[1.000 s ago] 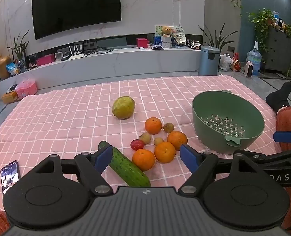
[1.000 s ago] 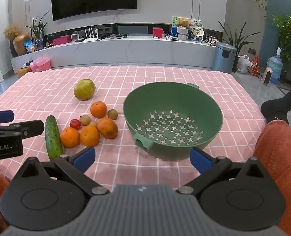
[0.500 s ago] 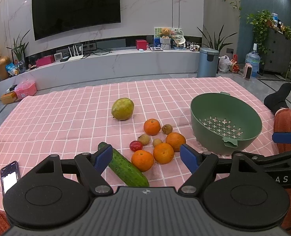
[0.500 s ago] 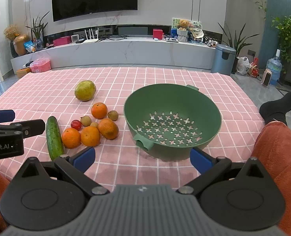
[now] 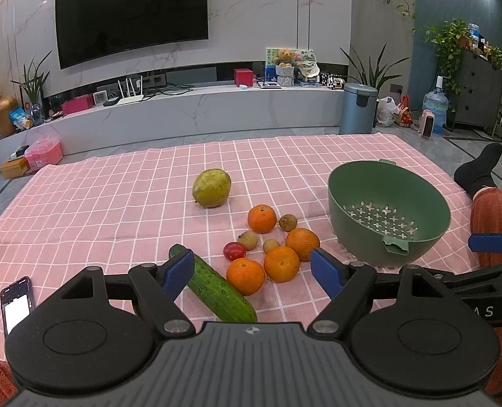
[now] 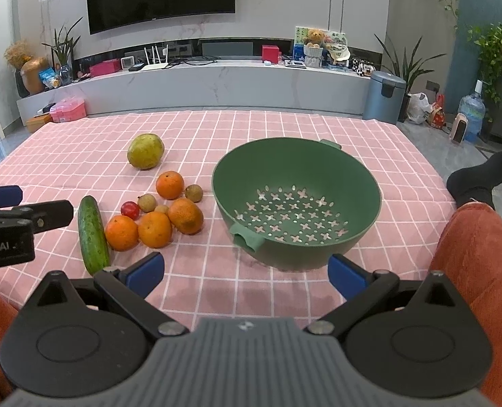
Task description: Organize fruits
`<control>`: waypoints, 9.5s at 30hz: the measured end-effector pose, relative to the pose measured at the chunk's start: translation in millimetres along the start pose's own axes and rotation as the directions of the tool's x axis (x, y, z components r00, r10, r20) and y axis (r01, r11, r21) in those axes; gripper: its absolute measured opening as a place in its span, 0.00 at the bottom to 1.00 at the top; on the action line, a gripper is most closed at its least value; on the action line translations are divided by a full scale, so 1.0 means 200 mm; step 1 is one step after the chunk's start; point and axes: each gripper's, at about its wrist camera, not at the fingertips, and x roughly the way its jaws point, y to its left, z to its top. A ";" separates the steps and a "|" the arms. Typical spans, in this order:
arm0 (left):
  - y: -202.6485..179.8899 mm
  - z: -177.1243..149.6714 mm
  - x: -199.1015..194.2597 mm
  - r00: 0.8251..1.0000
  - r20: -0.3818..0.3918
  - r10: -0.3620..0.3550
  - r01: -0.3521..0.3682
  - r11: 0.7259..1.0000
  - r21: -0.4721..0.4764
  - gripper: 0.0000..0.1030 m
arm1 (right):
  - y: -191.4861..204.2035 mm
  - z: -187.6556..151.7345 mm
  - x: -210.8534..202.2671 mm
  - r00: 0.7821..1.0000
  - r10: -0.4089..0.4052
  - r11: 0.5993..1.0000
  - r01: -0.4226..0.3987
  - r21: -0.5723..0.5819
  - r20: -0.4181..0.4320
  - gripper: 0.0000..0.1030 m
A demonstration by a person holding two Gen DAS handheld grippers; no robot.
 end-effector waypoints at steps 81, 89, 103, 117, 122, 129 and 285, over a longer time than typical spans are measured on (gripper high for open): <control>0.51 0.01 0.65 0.923 -0.370 -0.109 -0.080 0.885 -0.460 0.53 | 0.35 0.21 0.54 0.967 0.250 0.932 -0.255 -0.259 -0.053 0.42; 0.53 0.02 0.76 0.897 -0.421 -0.137 -0.106 0.856 -0.506 0.47 | 0.38 0.29 0.67 0.964 0.255 0.915 -0.267 -0.302 -0.078 0.42; 0.62 0.13 0.80 0.919 -0.384 -0.086 -0.108 0.883 -0.458 0.41 | 0.54 0.48 0.94 0.954 0.294 0.889 -0.293 -0.351 -0.053 0.70; 0.67 0.13 0.93 0.891 -0.440 -0.112 -0.112 0.885 -0.452 0.43 | 0.74 0.65 1.33 0.950 0.303 0.917 -0.313 -0.248 -0.080 0.83; 0.65 0.11 0.94 0.875 -0.463 -0.139 -0.110 0.875 -0.471 0.45 | 0.76 0.65 1.39 0.946 0.312 0.917 -0.325 -0.233 -0.091 0.76; 0.63 0.09 0.91 0.894 -0.432 -0.119 -0.110 0.877 -0.469 0.42 | 0.77 0.65 1.42 0.952 0.292 0.923 -0.305 -0.233 -0.092 0.66; 1.22 0.07 0.65 0.984 -0.044 0.172 -0.162 0.970 0.183 0.62 | 0.53 0.21 0.52 0.993 0.119 0.887 -0.117 -0.446 -0.024 0.86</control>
